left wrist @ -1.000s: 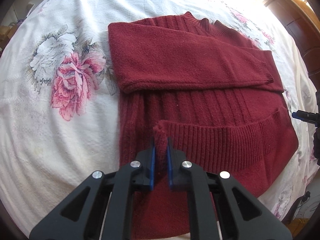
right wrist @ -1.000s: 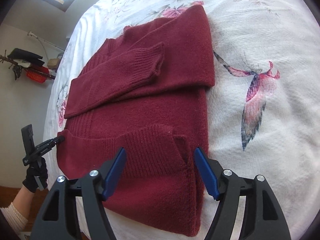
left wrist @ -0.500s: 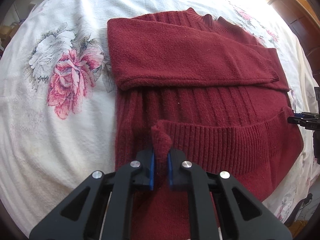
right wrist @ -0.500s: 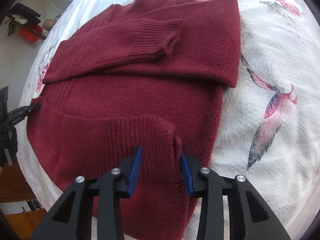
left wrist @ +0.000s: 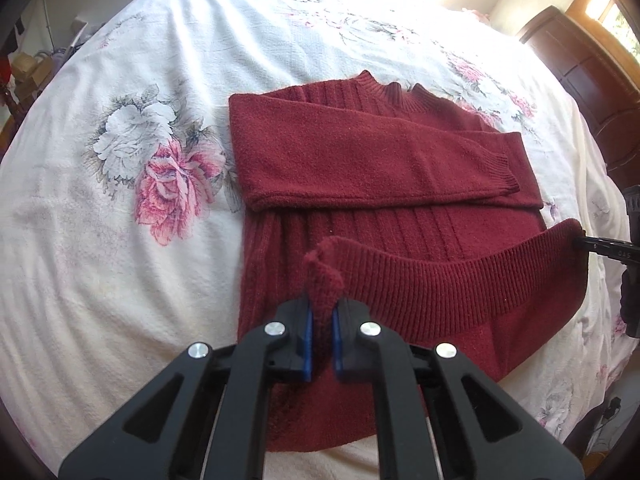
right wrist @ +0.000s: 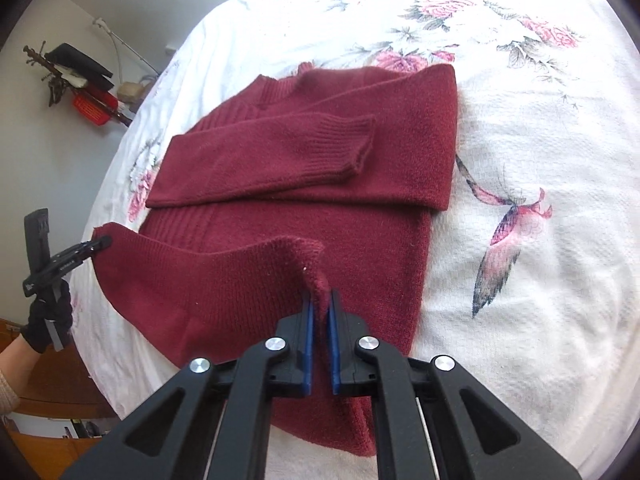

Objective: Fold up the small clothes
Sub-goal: 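Fold the hem again toward the collar with both grippers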

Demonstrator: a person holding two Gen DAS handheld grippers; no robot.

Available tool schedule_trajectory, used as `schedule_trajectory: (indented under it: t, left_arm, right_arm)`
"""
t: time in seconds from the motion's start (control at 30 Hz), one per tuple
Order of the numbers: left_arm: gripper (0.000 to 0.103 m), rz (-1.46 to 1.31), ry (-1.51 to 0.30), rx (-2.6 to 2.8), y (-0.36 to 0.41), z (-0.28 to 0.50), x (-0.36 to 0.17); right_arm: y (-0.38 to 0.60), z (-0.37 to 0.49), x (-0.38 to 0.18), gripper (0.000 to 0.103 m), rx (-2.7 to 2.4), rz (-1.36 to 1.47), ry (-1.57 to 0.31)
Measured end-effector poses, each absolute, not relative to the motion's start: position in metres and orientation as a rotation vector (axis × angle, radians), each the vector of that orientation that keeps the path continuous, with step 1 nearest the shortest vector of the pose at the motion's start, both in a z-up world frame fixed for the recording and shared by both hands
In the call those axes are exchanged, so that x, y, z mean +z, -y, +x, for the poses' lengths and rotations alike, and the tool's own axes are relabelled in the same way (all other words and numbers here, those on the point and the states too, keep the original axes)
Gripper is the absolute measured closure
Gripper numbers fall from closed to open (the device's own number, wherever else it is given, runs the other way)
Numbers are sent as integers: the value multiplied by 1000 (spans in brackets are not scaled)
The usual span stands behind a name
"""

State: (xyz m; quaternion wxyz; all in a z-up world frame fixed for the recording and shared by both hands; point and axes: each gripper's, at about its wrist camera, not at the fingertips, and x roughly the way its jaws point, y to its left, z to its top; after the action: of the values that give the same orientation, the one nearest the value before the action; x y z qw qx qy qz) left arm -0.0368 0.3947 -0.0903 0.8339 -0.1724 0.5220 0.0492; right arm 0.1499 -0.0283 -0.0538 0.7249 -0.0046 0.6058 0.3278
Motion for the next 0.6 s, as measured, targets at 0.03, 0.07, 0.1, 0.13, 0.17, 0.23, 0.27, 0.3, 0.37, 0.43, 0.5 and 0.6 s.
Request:
schedule_trajectory:
  t: [0.03,0.07,0.1,0.13,0.17,0.23,0.27,0.3,0.37,0.43,0.5,0.6]
  left_arm:
    - [98,-372,-1094,107,-397,-35,-86]
    - [98,-378,-1078,110,-399,-32,-81]
    - [98,-383,-1060,114,-401,-28,-76]
    - [98,-388,-1039,120,-403,-24,-70]
    - [98,-393,-1016,126,-405,-20,-64]
    - [98,-395,-976,130,-410,-11,-53]
    - [98,-390,-958,131,-412,-6,-48]
    - [98,-383,-942,133,-414,1,-43]
    - [98,-378,-919,134,-419,15,-37]
    - [98,-392,-900,137,-426,31,-34]
    - [98,-399,-877,145,-433,47,-32]
    - [98,-418,-850,160,-444,74,-32]
  right_arm:
    - [29,152,-48,97,727,-1,-1325]
    - [29,154,-41,97,730,6,-1311]
    - [28,157,-36,97,732,10,-1295]
    - [24,160,-30,97,735,15,-1278]
    - [23,164,-23,97,741,24,-1260]
    - [23,170,-13,97,743,33,-1224]
    - [24,175,-8,97,742,38,-1207]
    - [23,181,-4,97,741,46,-1196]
    - [18,193,0,97,737,63,-1181]
    - [14,206,3,97,732,64,-1163]
    - [7,220,6,97,726,55,-1144]
    - [1,245,7,97,713,54,-1127]
